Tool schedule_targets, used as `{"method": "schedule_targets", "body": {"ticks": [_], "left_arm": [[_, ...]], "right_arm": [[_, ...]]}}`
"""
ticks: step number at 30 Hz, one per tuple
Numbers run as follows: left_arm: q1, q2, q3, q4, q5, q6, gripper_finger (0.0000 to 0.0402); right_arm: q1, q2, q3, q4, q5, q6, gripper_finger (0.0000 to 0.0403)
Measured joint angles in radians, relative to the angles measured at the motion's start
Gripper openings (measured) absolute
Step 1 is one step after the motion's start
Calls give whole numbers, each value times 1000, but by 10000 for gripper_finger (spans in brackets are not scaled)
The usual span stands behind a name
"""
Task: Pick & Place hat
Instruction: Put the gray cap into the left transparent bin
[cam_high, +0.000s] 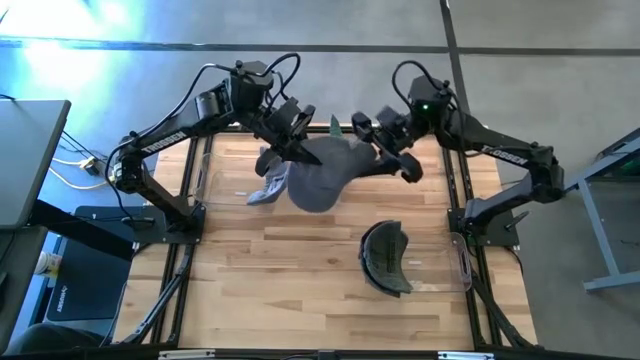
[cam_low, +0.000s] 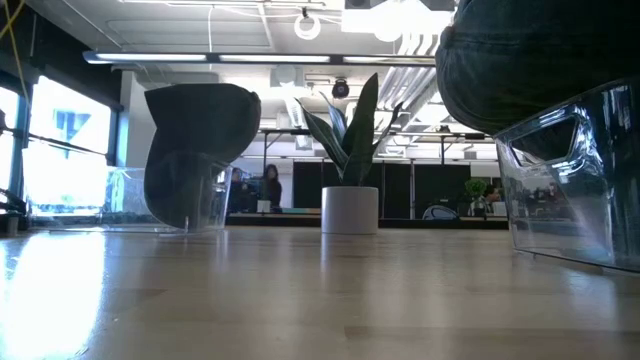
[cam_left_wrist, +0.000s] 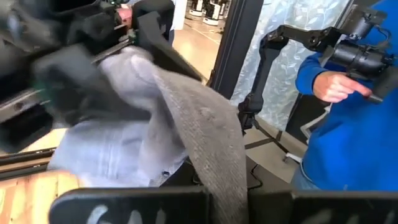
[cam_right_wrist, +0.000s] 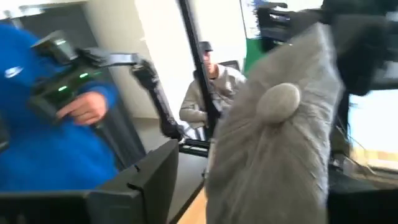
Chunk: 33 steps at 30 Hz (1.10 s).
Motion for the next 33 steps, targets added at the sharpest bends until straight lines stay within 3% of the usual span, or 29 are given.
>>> {"method": "schedule_targets", "body": {"ticks": [7,9,11,13,17,27,30,33], "left_arm": [[0,0,0,0,-4,28,3],[0,0,0,0,-20,24,3],[-1,0,0,0,-59,0,3],[-1,0,0,0,-109,-55,4],[1,5,0,-17,-95,-78,38],[43,12,-1,10,-98,-99,240],[30,5,0,20,-186,-101,273],[-6,4,0,14,-272,-75,281]], "right_arm": [[-4,-2,0,-5,-178,-21,81],[-6,-2,0,-5,-194,-20,31],[0,-2,0,-5,-185,-24,10],[5,-2,0,-5,-135,-5,17],[4,-2,0,-7,-82,20,7],[0,-2,0,-152,60,-51,6],[0,-1,0,-187,100,-80,3],[-1,-1,0,-197,107,-87,5]]}}
